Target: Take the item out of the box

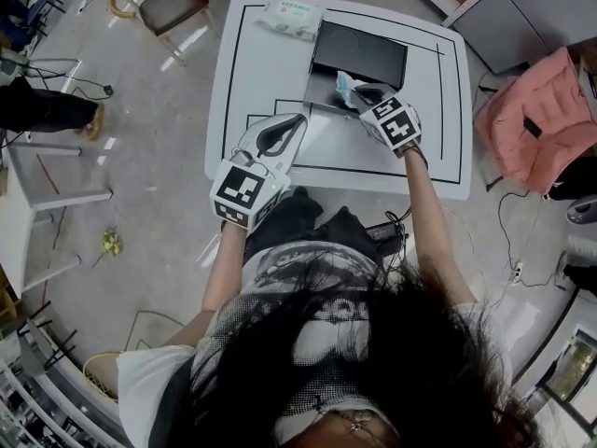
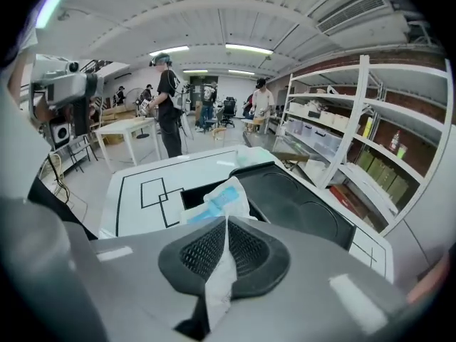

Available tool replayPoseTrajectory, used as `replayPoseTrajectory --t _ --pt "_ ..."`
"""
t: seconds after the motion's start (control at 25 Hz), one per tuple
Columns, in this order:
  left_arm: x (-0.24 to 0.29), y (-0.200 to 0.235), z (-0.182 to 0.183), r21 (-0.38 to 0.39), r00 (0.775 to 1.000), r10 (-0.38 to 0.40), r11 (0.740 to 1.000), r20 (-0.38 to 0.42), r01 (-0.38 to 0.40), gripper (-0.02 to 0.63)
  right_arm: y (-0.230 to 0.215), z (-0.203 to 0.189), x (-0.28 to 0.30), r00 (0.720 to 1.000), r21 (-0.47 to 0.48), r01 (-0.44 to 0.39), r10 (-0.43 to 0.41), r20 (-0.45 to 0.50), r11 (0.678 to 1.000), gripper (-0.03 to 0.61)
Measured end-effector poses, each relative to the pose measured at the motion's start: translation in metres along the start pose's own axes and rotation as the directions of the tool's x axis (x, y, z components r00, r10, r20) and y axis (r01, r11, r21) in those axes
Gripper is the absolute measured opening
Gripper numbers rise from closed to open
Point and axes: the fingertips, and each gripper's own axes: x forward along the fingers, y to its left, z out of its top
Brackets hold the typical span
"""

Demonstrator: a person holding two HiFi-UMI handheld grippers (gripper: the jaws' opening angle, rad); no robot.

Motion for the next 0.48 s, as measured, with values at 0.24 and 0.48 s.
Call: replayPoseTrajectory --t 0.24,0.48 --pt "0.005 -0.002 -0.006 -0.015 1.000 -0.027 1.000 -0.014 0.027 0.000 0.010 0.003 -0.031 0.996 0.084 0.037 -0.043 0.073 0.996 0.011" --pt "0.013 0.001 -0.016 -0.033 0.999 -0.037 0.999 -0.028 0.036 0.000 0.022 0.003 -0.052 0.989 0.155 0.063 -0.082 0.120 0.986 0.011"
